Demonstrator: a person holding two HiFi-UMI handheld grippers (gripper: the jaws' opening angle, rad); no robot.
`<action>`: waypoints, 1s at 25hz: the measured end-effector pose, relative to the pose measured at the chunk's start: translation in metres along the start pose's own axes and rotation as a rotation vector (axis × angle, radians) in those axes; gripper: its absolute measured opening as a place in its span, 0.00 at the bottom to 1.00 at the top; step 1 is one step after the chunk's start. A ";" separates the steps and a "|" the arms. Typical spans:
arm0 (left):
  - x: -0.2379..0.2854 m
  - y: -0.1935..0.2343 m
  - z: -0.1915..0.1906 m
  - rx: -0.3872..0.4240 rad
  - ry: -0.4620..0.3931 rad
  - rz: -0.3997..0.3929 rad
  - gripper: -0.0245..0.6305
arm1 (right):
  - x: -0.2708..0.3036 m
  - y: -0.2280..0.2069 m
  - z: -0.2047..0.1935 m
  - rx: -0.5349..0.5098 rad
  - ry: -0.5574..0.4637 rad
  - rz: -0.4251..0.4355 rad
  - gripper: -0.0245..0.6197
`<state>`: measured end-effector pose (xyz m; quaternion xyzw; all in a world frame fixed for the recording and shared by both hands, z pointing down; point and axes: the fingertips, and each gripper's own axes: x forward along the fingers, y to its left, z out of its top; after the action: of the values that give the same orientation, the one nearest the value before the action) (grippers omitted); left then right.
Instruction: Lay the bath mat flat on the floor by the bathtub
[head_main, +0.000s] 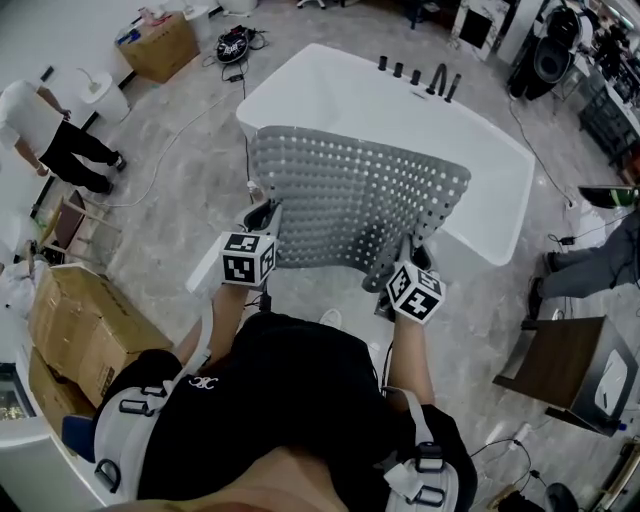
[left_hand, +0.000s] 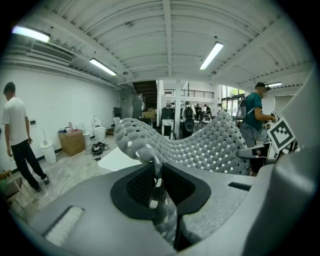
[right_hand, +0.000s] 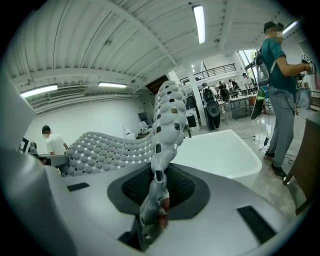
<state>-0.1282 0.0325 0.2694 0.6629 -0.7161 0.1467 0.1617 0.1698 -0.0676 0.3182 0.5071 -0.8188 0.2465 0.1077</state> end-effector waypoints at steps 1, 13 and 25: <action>0.005 0.001 -0.001 0.003 0.008 -0.004 0.12 | 0.004 0.000 0.000 0.004 0.005 0.000 0.15; 0.062 0.004 0.008 0.082 0.070 -0.108 0.12 | 0.008 -0.021 -0.013 0.091 0.013 -0.128 0.15; 0.118 0.052 -0.002 0.139 0.145 -0.285 0.12 | 0.032 0.013 -0.050 0.185 0.069 -0.296 0.15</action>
<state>-0.1884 -0.0693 0.3213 0.7550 -0.5895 0.2191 0.1860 0.1398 -0.0616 0.3704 0.6210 -0.7049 0.3196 0.1236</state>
